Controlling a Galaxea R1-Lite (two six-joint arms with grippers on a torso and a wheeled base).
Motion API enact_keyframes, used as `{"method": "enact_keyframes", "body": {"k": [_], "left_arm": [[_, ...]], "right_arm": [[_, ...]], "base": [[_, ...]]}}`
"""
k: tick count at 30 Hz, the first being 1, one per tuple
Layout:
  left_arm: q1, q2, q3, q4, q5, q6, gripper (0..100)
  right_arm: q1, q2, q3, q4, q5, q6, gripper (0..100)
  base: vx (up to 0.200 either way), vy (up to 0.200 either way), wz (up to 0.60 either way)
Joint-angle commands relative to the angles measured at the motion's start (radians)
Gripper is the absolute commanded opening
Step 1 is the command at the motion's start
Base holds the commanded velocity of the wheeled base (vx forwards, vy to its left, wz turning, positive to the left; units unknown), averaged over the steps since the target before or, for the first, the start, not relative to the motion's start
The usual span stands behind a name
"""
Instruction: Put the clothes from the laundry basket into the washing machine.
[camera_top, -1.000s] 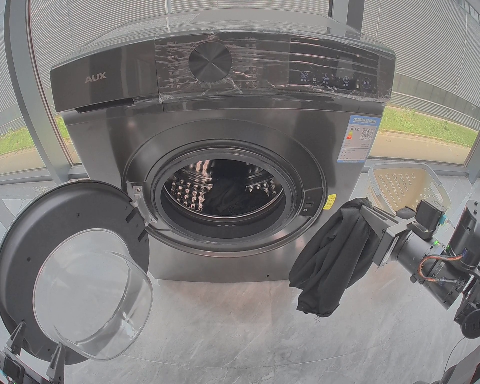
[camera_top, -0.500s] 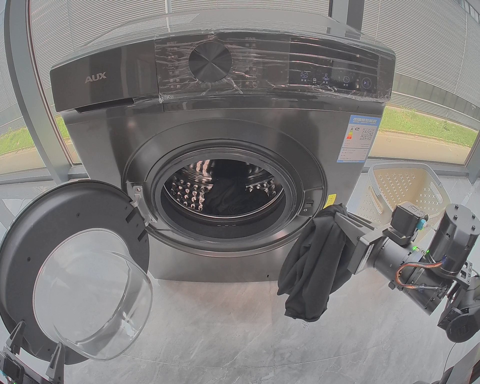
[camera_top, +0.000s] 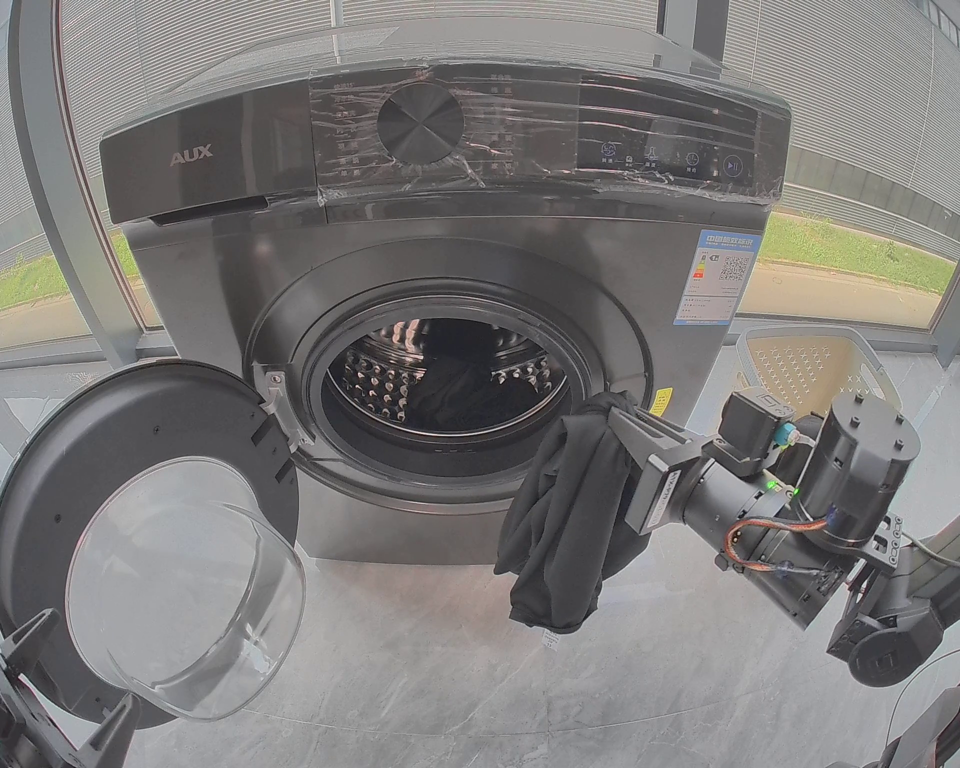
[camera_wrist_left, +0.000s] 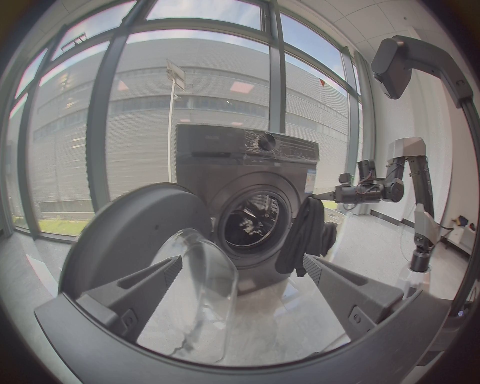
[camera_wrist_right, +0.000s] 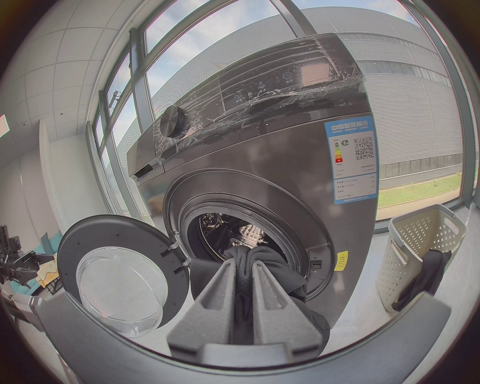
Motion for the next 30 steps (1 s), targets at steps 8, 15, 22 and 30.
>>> {"method": "enact_keyframes", "body": {"k": [8,15,22,30], "left_arm": [[-0.133,0.609,-0.024,-0.263,-0.137,0.064,100],[-0.254,0.85,-0.018,-0.423,-0.13,0.063,100],[-0.331,1.141,-0.055,-0.55,-0.127,0.066,100],[-0.458,1.398,-0.129,-0.694,-0.033,0.058,100]], "right_arm": [[0.048,0.114,-0.185,0.005,-0.004,0.042,0],[0.06,0.121,-0.212,0.006,0.001,0.065,0],[0.062,0.122,-0.197,0.002,0.001,0.073,0],[0.062,0.128,-0.194,0.008,0.001,0.071,0]], "base": [[0.0,0.0,0.0],[0.0,0.0,0.0],[0.0,0.0,0.0],[0.0,0.0,0.0]]}}
